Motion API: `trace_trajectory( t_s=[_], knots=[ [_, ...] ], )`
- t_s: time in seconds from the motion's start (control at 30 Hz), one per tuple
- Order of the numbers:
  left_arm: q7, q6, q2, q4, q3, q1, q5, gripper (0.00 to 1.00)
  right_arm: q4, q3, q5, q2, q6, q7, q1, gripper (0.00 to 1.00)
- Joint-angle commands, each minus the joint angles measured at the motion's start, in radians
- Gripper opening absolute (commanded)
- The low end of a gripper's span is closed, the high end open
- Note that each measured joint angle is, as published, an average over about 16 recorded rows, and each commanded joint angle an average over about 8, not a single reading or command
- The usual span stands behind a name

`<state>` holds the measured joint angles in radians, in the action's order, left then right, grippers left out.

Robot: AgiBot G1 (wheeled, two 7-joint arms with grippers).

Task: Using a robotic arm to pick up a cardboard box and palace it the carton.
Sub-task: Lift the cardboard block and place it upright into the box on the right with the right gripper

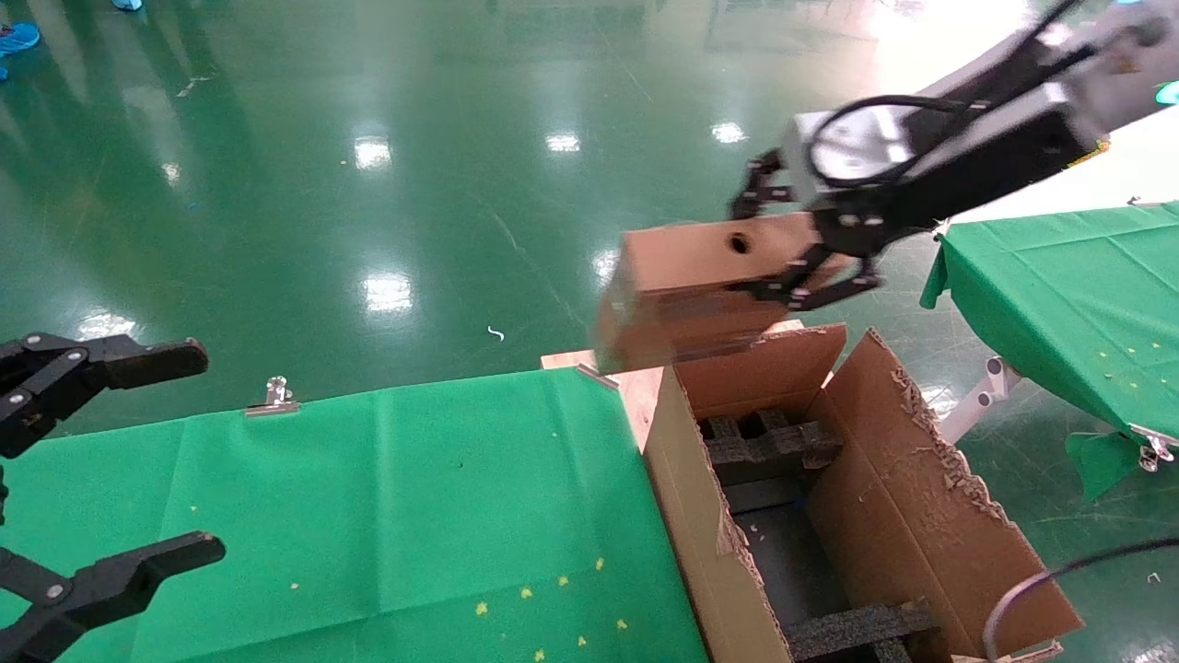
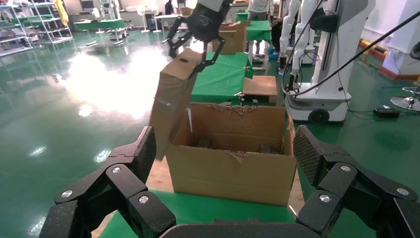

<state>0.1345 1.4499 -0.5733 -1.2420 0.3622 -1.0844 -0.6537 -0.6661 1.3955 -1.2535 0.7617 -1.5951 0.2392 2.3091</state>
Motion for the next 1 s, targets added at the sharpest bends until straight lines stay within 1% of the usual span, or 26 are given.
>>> trace_trajectory(
  t_s=[0.03, 0.3, 0.57, 0.77, 1.0],
  knots=[
    [0.000, 0.000, 0.000, 0.000, 0.000, 0.000, 0.000, 1.00, 0.008, 0.029, -0.003, -0.027, -0.002, 0.004, 0.024, 0.00],
    [0.000, 0.000, 0.000, 0.000, 0.000, 0.000, 0.000, 1.00, -0.001, 0.171, 0.000, -0.141, -0.002, -0.006, 0.101, 0.00],
    [0.000, 0.000, 0.000, 0.000, 0.000, 0.000, 0.000, 1.00, -0.011, 0.293, 0.014, -0.220, 0.003, -0.027, 0.133, 0.00],
    [0.000, 0.000, 0.000, 0.000, 0.000, 0.000, 0.000, 1.00, -0.015, 0.341, 0.060, -0.253, 0.005, -0.047, 0.133, 0.00],
    [0.000, 0.000, 0.000, 0.000, 0.000, 0.000, 0.000, 1.00, -0.019, 0.353, 0.088, -0.263, 0.002, -0.051, 0.130, 0.00]
  ],
)
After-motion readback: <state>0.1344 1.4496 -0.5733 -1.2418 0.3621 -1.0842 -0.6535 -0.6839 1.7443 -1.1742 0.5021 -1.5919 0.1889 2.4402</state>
